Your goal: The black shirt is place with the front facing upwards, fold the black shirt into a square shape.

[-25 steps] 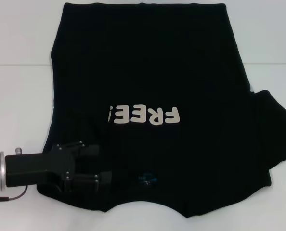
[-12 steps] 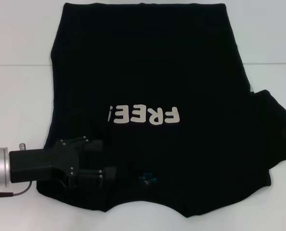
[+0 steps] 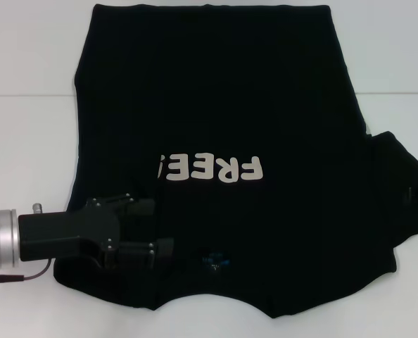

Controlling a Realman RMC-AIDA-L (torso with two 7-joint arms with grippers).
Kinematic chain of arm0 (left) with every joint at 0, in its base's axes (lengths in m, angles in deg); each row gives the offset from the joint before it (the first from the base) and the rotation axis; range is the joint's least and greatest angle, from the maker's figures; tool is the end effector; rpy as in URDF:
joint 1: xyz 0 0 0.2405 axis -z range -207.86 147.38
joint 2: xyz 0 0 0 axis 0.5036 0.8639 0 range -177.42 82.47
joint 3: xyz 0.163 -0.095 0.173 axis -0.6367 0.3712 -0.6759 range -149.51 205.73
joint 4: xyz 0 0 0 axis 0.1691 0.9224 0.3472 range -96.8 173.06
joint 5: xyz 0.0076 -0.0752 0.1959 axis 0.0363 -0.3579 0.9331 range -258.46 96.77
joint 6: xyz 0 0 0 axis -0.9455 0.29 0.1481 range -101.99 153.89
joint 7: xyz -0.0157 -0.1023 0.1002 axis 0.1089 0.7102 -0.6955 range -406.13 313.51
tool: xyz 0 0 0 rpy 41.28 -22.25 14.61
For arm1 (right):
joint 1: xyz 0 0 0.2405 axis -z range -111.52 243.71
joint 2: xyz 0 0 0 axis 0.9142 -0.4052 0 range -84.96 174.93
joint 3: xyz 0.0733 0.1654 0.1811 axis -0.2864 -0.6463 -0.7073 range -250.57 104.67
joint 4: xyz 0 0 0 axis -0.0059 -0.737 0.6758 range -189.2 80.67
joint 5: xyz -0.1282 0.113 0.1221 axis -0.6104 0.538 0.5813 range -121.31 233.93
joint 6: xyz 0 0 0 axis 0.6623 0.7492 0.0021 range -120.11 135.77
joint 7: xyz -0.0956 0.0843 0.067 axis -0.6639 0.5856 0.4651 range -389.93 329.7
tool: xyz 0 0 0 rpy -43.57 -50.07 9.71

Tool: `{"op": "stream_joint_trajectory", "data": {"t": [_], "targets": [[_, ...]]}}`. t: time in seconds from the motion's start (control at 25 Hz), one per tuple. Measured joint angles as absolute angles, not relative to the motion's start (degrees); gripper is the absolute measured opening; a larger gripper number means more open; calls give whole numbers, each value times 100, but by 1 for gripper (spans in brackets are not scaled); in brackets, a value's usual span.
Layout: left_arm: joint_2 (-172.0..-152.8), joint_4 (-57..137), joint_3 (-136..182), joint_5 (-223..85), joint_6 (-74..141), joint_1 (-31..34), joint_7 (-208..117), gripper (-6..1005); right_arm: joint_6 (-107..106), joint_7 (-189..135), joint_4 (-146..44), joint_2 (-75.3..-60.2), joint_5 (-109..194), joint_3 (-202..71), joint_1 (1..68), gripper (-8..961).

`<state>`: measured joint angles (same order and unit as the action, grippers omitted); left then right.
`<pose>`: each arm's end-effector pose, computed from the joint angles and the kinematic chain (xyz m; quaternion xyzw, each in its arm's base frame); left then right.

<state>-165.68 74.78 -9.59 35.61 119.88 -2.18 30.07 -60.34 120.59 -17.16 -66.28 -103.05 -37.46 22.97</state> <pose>-0.2759 0.3095 0.0037 -0.9406 -0.2104 -0.2438 0.1075 0.3242 0.4034 0.0636 -0.7032 0.6485 -0.0241 0.2904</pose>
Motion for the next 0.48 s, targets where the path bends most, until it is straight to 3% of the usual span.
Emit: {"op": "stream_joint_trajectory", "data": {"t": [0.48], "targets": [[-16568, 7478, -950, 3560, 11923, -186, 3020, 920, -6054, 12038, -1832, -6634, -10325, -3724, 2180, 754]]}}
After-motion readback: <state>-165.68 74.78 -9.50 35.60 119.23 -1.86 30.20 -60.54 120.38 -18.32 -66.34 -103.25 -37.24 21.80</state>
